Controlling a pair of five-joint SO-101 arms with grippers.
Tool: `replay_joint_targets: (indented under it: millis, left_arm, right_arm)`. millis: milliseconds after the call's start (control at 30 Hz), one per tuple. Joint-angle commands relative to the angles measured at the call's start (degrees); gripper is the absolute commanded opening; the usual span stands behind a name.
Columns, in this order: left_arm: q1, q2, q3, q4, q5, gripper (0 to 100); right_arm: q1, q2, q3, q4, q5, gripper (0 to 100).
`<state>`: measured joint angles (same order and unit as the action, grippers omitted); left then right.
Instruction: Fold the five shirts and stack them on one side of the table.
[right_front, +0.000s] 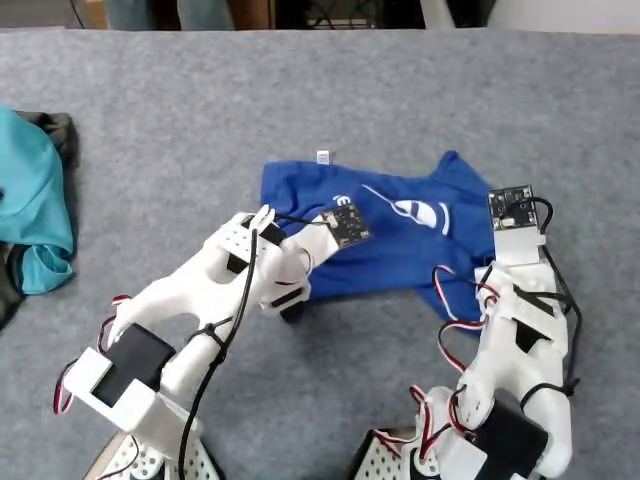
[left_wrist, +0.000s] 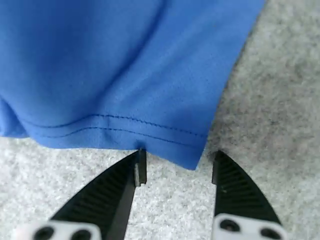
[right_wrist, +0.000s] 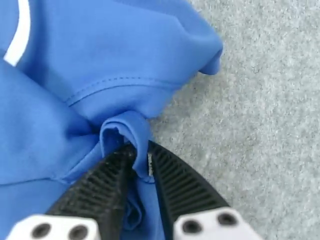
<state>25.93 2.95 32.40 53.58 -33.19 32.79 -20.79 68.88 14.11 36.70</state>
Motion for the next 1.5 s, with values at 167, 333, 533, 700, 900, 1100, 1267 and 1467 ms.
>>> replay_joint_targets:
  millis: [167, 333, 533, 700, 900, 1100, 1267, 1467]
  left_arm:
    - [0.75, -1.58, -4.44, 4.04, 0.97, 23]
    - [0.66, -6.42, -5.67, 4.48, 0.88, 23]
    - [1.71, -8.70, -4.88, 3.96, -1.41, 23]
    - [1.98, -2.37, -1.71, -3.25, -2.46, 22]
    - [1.89, 3.43, -3.82, -2.55, -2.73, 22]
    - [1.89, 3.87, -4.97, 0.44, -2.81, 22]
    - [2.15, 3.87, -4.88, 1.58, -2.73, 8]
    - [2.33, 3.87, -5.14, 1.58, -2.46, 3]
  right_arm:
    - [-0.70, -0.04, 0.04, -0.97, -0.53, 1.5]
    - [-0.70, -0.04, 0.04, -0.97, -0.53, 1.5]
    - [-0.70, -0.04, -0.04, -0.97, -0.53, 1.5]
    - [-0.70, -0.04, -0.04, -0.97, -0.53, 1.5]
    - [-0.70, -0.04, -0.04, -0.97, -0.53, 1.5]
    - [-0.70, -0.04, -0.04, -0.97, -0.53, 1.5]
    - [-0.70, -0.04, -0.04, -0.97, -0.53, 1.5]
    - [-0.70, -0.04, -0.04, -0.97, -0.53, 1.5]
